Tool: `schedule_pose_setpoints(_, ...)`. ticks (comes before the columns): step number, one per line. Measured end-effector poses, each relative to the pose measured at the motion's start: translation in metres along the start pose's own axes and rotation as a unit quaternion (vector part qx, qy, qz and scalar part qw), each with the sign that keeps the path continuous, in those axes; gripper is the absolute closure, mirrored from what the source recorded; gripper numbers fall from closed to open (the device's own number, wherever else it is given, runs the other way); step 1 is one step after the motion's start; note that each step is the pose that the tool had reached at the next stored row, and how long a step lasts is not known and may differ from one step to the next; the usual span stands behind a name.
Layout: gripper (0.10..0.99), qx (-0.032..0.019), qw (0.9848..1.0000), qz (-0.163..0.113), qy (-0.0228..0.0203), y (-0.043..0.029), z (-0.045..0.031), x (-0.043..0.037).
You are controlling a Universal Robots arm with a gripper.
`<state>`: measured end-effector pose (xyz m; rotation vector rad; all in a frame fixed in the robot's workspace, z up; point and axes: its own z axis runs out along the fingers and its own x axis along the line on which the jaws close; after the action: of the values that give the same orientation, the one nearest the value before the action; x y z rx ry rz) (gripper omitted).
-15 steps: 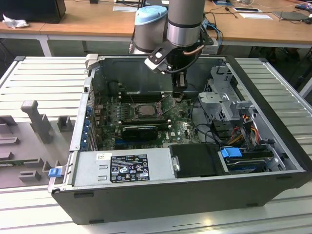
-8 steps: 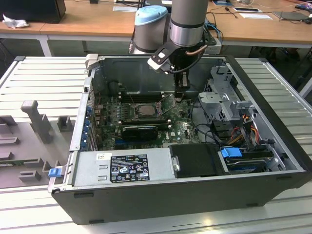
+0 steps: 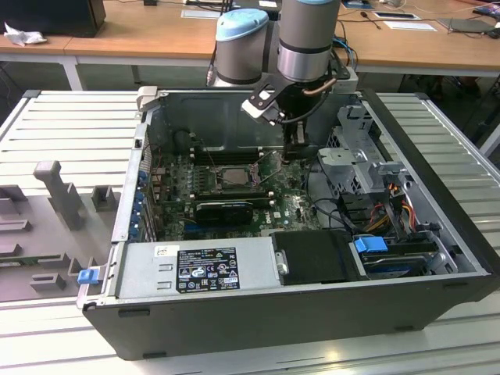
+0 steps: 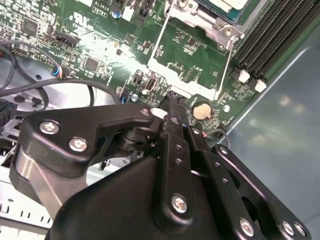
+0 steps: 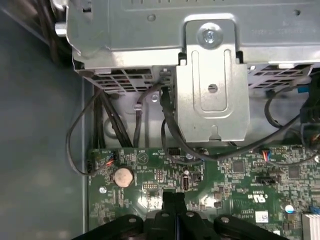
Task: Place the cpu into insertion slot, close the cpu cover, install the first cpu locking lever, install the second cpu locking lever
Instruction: 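Close the cpu cover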
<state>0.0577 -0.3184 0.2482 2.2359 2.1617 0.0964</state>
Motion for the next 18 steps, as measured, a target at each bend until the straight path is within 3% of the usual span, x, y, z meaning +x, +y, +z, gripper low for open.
schedule_pose_setpoints(3,0.98,0.0024,1.0,-0.001,0.0013,-0.0004,0.0017,-0.0001)
schedule_pose_setpoints(16,0.98,0.0025,1.0,-0.001,0.0019,-0.0025,-0.0006,-0.0001)
schedule_pose_setpoints(18,0.98,0.0025,1.0,-0.001,0.0019,-0.0058,-0.0016,-0.0002)
